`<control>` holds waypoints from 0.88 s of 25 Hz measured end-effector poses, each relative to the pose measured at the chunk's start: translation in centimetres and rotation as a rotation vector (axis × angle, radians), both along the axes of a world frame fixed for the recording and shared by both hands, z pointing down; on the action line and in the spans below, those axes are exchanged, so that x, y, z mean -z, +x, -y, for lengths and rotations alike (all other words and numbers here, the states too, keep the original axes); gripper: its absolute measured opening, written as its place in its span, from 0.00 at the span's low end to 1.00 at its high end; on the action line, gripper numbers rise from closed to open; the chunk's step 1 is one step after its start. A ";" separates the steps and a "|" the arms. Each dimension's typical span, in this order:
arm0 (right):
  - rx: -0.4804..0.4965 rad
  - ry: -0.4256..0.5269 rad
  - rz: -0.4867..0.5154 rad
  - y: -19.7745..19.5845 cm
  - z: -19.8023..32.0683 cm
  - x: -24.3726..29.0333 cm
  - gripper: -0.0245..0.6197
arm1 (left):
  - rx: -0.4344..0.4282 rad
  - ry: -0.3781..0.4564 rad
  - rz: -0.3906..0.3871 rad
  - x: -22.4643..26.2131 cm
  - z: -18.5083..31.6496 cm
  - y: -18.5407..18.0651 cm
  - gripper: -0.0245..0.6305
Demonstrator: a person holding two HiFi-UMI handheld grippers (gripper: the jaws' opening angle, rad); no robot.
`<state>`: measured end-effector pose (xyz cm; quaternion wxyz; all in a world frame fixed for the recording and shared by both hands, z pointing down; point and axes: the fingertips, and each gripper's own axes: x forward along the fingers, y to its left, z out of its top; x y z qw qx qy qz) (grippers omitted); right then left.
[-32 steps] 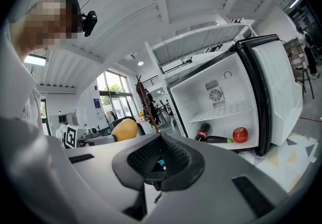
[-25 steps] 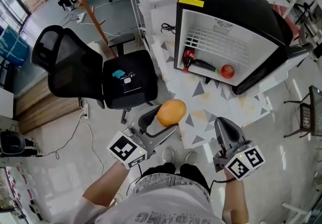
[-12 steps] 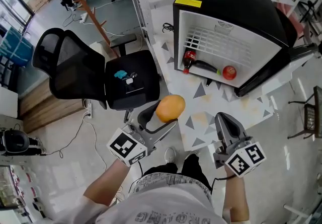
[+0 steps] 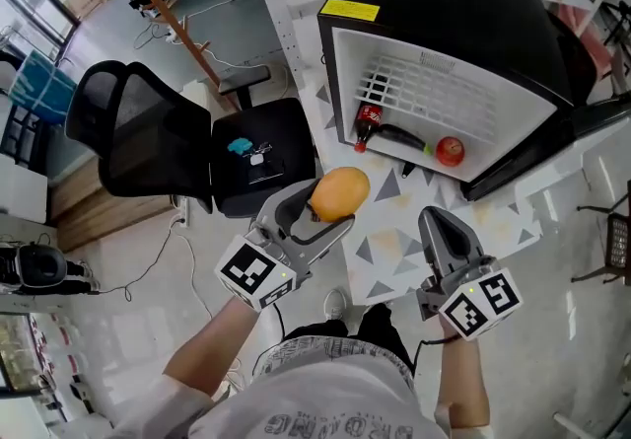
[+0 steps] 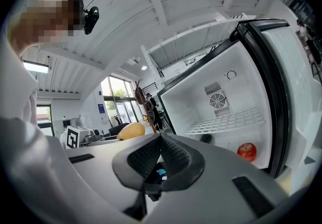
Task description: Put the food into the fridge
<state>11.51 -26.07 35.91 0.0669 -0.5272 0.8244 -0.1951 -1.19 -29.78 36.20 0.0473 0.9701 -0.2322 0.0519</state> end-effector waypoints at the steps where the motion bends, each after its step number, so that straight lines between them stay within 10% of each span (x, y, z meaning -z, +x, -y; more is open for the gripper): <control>1: 0.003 0.000 0.003 0.5 0.4 -0.1 0.04 | 0.005 0.004 0.006 0.0 0.5 0.5 0.50; 22: 0.057 0.041 -0.003 6.3 6.8 -1.5 0.04 | 0.075 0.070 0.128 -1.9 10.6 8.5 0.50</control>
